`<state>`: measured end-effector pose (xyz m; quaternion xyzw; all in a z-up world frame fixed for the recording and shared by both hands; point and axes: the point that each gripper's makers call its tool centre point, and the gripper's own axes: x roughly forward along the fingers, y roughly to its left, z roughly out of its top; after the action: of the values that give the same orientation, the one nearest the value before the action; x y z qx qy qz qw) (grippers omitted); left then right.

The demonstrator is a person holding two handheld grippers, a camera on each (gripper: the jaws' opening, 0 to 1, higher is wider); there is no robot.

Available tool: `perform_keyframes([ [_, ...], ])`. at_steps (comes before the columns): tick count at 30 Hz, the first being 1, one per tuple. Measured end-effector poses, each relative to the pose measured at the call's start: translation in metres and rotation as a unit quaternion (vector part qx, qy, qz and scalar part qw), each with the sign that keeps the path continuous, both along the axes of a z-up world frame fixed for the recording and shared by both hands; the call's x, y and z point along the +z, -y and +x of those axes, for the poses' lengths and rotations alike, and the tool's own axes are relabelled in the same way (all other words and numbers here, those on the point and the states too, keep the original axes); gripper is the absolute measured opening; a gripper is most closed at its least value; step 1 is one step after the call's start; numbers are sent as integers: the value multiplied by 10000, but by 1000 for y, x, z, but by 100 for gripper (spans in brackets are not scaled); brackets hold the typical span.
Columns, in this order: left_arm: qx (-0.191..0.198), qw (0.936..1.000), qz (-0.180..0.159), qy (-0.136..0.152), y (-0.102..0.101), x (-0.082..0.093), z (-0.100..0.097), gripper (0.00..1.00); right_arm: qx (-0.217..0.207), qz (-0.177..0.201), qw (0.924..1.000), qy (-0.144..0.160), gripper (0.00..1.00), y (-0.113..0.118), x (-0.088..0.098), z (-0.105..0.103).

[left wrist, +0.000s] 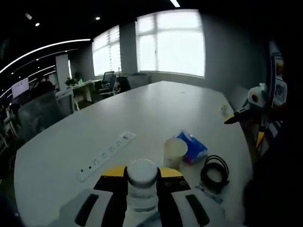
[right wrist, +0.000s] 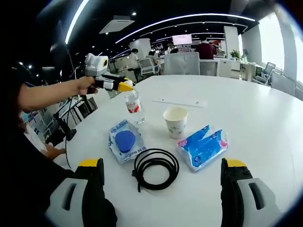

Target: Arrange the tabletop items into an orderly group along one side of the table until the central work area is clear of visible clutter.

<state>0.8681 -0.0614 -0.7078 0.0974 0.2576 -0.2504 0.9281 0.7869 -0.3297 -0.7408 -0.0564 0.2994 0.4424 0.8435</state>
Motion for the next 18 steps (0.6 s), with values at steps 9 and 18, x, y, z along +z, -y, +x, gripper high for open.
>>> perform_keyframes([
  [9,361,9991,136,-166,-39,-11,-2,20,-10,5,10000,-23,100,0,-3,2],
  [18,397,9988,184,-236,-57,-11,-2,20,-77,17,10000,-29,100,3,-5,7],
])
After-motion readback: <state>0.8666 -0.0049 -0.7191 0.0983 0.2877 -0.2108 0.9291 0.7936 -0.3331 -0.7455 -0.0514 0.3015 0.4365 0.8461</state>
